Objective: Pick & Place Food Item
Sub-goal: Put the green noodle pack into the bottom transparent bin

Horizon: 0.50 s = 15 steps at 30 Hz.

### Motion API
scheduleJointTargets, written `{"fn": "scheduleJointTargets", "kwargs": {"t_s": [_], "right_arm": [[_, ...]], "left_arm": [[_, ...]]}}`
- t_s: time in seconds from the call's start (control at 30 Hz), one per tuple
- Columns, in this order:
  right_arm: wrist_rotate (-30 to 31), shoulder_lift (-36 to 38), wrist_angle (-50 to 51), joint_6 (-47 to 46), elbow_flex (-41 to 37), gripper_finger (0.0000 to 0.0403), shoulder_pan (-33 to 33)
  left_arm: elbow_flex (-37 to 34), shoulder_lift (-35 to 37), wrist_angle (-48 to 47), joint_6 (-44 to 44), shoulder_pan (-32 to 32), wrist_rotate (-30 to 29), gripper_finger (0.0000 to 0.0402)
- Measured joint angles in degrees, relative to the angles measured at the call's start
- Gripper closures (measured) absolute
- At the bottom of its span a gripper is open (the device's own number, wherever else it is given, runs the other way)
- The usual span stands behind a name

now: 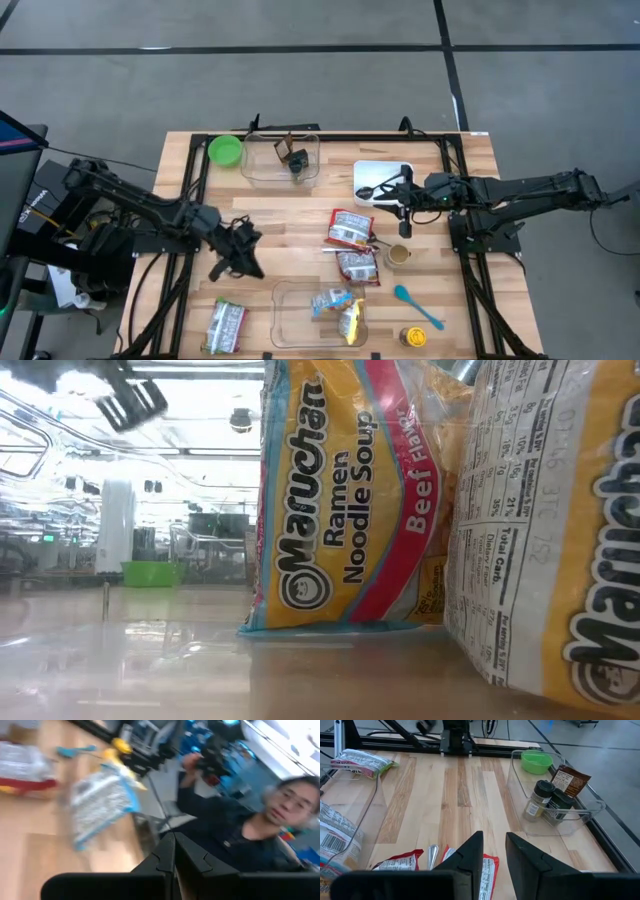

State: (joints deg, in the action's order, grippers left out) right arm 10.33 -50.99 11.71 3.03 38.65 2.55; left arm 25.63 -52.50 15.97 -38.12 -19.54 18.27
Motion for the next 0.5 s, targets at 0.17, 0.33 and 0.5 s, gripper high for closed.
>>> {"fn": "scheduleJointTargets", "kwargs": {"t_s": [0.17,0.33,0.5], "right_arm": [[0.0,0.0,0.0,0.0,0.0,0.0326,0.0],[0.0,0.0,0.0,0.0,0.0,0.0326,0.0],[0.0,0.0,0.0,0.0,0.0,0.0326,0.0]], "left_arm": [[0.0,1.7,4.1,9.3,-6.8,0.1,0.04],[0.0,3.6,7.1,13.7,-10.2,0.0,0.04],[0.0,4.6,7.4,13.6,-10.6,0.0,0.04]]}}
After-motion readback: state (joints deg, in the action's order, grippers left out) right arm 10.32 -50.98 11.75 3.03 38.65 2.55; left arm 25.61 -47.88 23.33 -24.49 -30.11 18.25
